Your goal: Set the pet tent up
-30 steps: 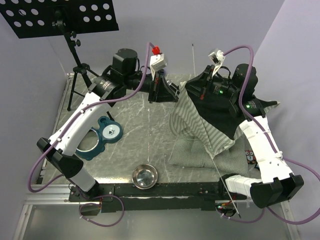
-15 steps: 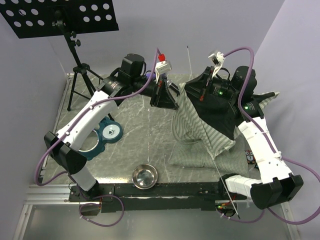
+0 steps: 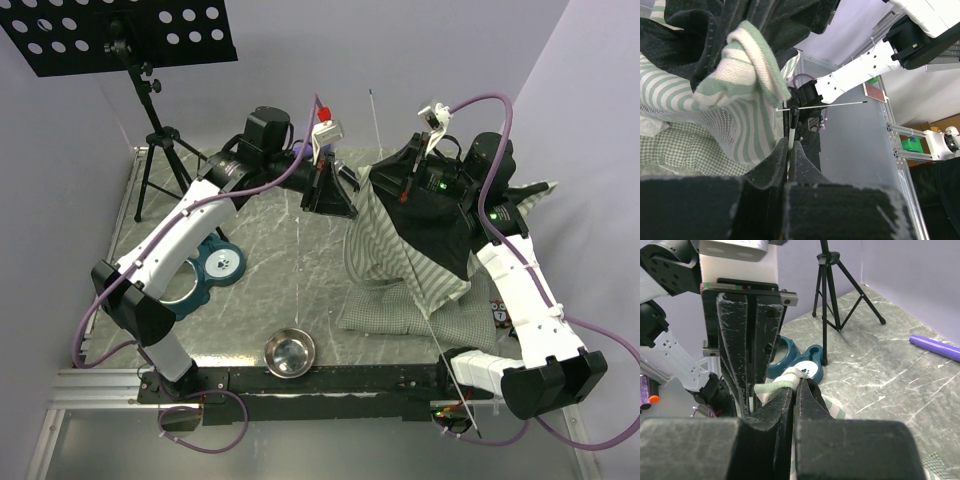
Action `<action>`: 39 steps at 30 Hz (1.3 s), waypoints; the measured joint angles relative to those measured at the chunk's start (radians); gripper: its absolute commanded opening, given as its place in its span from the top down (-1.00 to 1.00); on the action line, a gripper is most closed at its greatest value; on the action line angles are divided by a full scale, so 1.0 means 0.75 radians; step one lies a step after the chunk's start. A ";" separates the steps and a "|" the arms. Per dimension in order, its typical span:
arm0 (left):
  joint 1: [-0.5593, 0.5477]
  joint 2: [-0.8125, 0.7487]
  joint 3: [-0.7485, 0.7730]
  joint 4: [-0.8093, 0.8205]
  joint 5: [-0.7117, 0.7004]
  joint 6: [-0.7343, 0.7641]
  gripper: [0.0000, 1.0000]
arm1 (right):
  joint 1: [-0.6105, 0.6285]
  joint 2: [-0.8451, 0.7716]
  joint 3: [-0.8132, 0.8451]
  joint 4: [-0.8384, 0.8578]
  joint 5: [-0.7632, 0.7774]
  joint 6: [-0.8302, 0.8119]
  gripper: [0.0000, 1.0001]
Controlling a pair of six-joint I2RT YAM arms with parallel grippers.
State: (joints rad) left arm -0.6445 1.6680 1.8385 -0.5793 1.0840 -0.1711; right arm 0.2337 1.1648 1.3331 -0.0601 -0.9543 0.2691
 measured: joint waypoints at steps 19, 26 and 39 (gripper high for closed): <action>0.000 0.036 0.013 0.000 0.025 -0.031 0.99 | 0.024 0.000 0.000 -0.004 0.021 -0.002 1.00; 0.001 0.041 0.015 0.010 0.029 -0.054 0.99 | 0.032 0.000 0.000 -0.004 0.025 -0.008 1.00; 0.024 0.046 0.011 0.005 0.039 -0.108 0.99 | 0.046 -0.040 -0.020 -0.041 0.016 -0.163 1.00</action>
State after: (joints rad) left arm -0.6262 1.7023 1.8465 -0.5758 1.1133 -0.2523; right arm 0.2684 1.1347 1.3178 -0.0910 -0.9421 0.1467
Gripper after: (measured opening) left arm 0.023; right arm 0.022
